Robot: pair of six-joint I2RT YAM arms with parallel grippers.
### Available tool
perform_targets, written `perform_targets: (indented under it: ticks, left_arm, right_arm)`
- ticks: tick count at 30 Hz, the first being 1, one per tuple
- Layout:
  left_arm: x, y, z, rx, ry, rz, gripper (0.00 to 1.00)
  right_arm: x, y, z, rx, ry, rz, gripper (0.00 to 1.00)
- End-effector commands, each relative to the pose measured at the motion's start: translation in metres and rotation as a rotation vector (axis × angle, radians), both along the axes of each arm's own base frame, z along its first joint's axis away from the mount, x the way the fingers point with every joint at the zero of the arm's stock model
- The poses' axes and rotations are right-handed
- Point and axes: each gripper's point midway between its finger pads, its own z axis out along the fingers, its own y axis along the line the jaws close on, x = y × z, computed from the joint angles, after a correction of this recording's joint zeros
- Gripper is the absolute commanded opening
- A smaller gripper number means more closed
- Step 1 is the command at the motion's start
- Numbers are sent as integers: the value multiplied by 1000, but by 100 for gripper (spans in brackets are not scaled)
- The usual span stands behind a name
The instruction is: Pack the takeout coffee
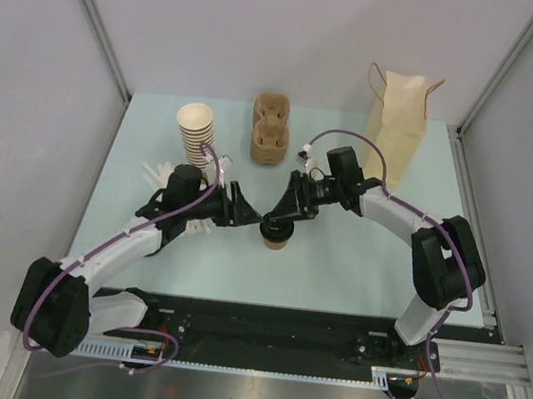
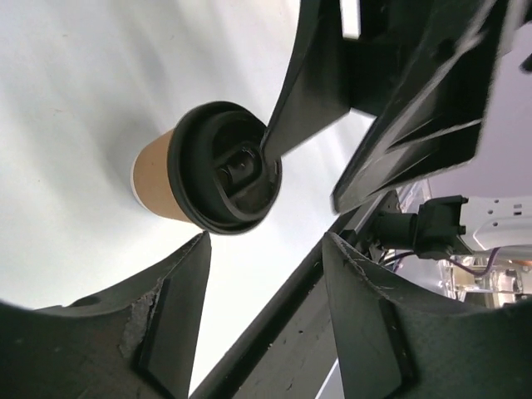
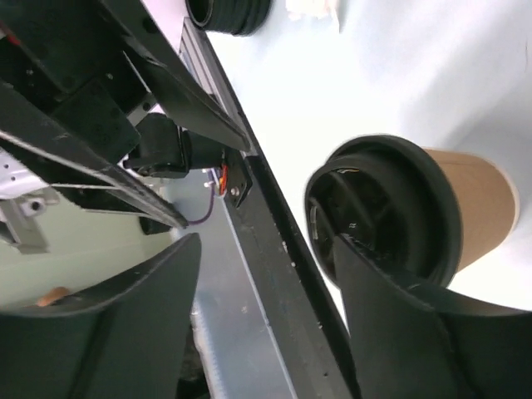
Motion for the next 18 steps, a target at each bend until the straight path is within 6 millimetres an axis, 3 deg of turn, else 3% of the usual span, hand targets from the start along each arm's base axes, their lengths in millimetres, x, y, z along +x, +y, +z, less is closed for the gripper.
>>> perform_targets:
  ticks: [1, 7, 13, 18]
  left_arm:
    - [-8, 9, 12, 32, -61, -7, 63]
    - [-7, 25, 35, 34, -140, 30, 69]
    - [11, 45, 67, 29, -223, 99, 85]
    - [22, 55, 101, 5, -305, 144, 88]
  right_arm:
    - [6, -1, 47, 20, -214, 34, 74]
    - [14, -17, 31, -239, -458, 71, 84]
    - [12, -15, 6, -524, -726, 173, 97]
    - [4, -5, -5, -594, -800, 237, 99]
